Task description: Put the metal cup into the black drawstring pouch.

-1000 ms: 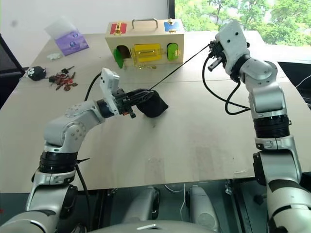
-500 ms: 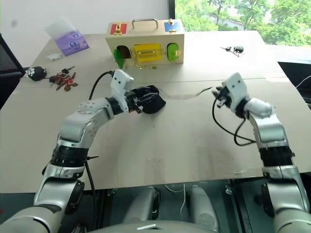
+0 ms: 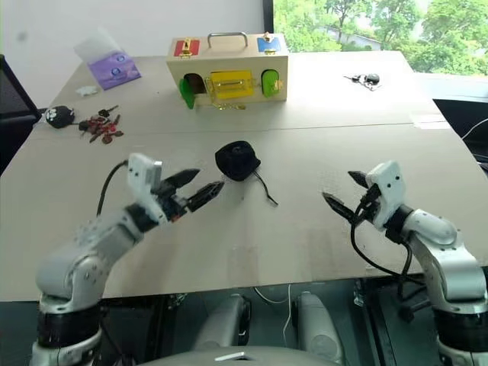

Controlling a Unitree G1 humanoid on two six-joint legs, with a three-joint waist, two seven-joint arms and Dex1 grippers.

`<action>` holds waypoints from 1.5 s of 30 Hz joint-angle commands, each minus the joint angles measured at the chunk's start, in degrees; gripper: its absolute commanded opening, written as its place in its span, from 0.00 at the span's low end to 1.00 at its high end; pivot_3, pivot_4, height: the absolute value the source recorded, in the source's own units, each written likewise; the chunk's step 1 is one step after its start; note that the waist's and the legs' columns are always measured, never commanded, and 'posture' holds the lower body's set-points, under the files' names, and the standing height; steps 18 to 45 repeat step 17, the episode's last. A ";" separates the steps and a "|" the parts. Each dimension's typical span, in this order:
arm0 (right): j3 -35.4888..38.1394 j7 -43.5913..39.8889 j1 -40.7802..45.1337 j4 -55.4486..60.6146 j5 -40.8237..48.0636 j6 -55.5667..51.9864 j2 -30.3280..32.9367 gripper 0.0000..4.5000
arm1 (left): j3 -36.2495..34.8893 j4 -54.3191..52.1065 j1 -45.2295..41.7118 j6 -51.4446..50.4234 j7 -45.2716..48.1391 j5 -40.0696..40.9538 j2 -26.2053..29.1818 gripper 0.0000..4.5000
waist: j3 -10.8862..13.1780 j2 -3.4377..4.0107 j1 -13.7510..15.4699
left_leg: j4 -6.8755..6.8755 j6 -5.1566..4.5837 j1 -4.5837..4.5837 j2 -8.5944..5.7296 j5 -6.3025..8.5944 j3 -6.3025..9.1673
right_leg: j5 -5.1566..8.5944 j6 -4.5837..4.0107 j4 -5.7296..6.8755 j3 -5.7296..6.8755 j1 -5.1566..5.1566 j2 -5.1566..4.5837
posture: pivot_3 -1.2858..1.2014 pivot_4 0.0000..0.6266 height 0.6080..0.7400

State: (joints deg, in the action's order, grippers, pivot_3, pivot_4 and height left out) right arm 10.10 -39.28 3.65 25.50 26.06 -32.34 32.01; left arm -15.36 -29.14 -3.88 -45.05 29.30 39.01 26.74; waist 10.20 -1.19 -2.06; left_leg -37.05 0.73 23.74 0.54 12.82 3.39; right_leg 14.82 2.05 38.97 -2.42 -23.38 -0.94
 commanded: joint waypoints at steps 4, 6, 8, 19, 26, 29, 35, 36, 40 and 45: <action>0.64 -0.40 -5.33 8.40 2.32 0.71 1.20 0.98 | -7.99 -7.01 11.56 4.00 4.58 5.83 1.75 1.00 | -0.02 0.01 0.32 | -0.04 -0.01 -0.04 0.00 0.01 -0.06 | 0.01 0.00 -0.07 -0.02 0.08 -0.03 | 0.52 0.24 1.00; 0.20 -0.03 -6.86 8.68 0.24 2.67 1.49 0.98 | -9.14 -7.55 14.95 5.80 5.35 5.13 2.07 1.00 | -0.02 0.00 0.51 | -0.08 -0.01 -0.04 -0.02 0.01 -0.04 | 0.02 0.00 -0.07 0.00 0.09 -0.03 | 0.52 0.24 1.00; 0.31 -0.03 -8.37 8.55 -0.92 4.35 1.80 0.98 | -9.99 -8.00 17.67 6.98 5.58 4.84 2.32 1.00 | -0.02 0.00 0.71 | -0.11 -0.02 -0.06 0.00 0.01 -0.06 | 0.03 0.01 -0.06 -0.01 0.11 -0.02 | 0.52 0.24 1.00; 1.86 -0.42 -10.31 4.67 -1.63 9.34 1.10 0.98 | -11.29 -8.80 21.89 10.19 3.91 4.50 2.22 1.00 | -0.03 -0.01 1.24 | -0.12 -0.02 -0.08 0.03 0.01 -0.10 | 0.11 0.10 -0.07 -0.01 0.11 -0.01 | 0.52 0.24 1.00; 1.86 -0.42 -10.31 4.67 -1.63 9.34 1.10 0.98 | -11.29 -8.80 21.89 10.19 3.91 4.50 2.22 1.00 | -0.03 -0.01 1.24 | -0.12 -0.02 -0.08 0.03 0.01 -0.10 | 0.11 0.10 -0.07 -0.01 0.11 -0.01 | 0.52 0.24 1.00; 1.86 -0.42 -10.31 4.67 -1.63 9.34 1.10 0.98 | -11.29 -8.80 21.89 10.19 3.91 4.50 2.22 1.00 | -0.03 -0.01 1.24 | -0.12 -0.02 -0.08 0.03 0.01 -0.10 | 0.11 0.10 -0.07 -0.01 0.11 -0.01 | 0.52 0.24 1.00; 1.86 -0.42 -10.31 4.67 -1.63 9.34 1.10 0.98 | -11.29 -8.80 21.89 10.19 3.91 4.50 2.22 1.00 | -0.03 -0.01 1.24 | -0.12 -0.02 -0.08 0.03 0.01 -0.10 | 0.11 0.10 -0.07 -0.01 0.11 -0.01 | 0.52 0.24 1.00; 1.86 -0.42 -10.31 4.67 -1.63 9.34 1.10 0.98 | -11.29 -8.80 21.89 10.19 3.91 4.50 2.22 1.00 | -0.03 -0.01 1.24 | -0.12 -0.02 -0.08 0.03 0.01 -0.10 | 0.11 0.10 -0.07 -0.01 0.11 -0.01 | 0.52 0.24 1.00; 1.86 -0.42 -10.31 4.67 -1.63 9.34 1.10 0.98 | -11.29 -8.80 21.89 10.19 3.91 4.50 2.22 1.00 | -0.03 -0.01 1.24 | -0.12 -0.02 -0.08 0.03 0.01 -0.10 | 0.11 0.10 -0.07 -0.01 0.11 -0.01 | 0.52 0.24 1.00; 1.86 -0.42 -10.31 4.67 -1.63 9.34 1.10 0.98 | -11.29 -8.80 21.89 10.19 3.91 4.50 2.22 1.00 | -0.03 -0.01 1.24 | -0.12 -0.02 -0.08 0.03 0.01 -0.10 | 0.11 0.10 -0.07 -0.01 0.11 -0.01 | 0.52 0.24 1.00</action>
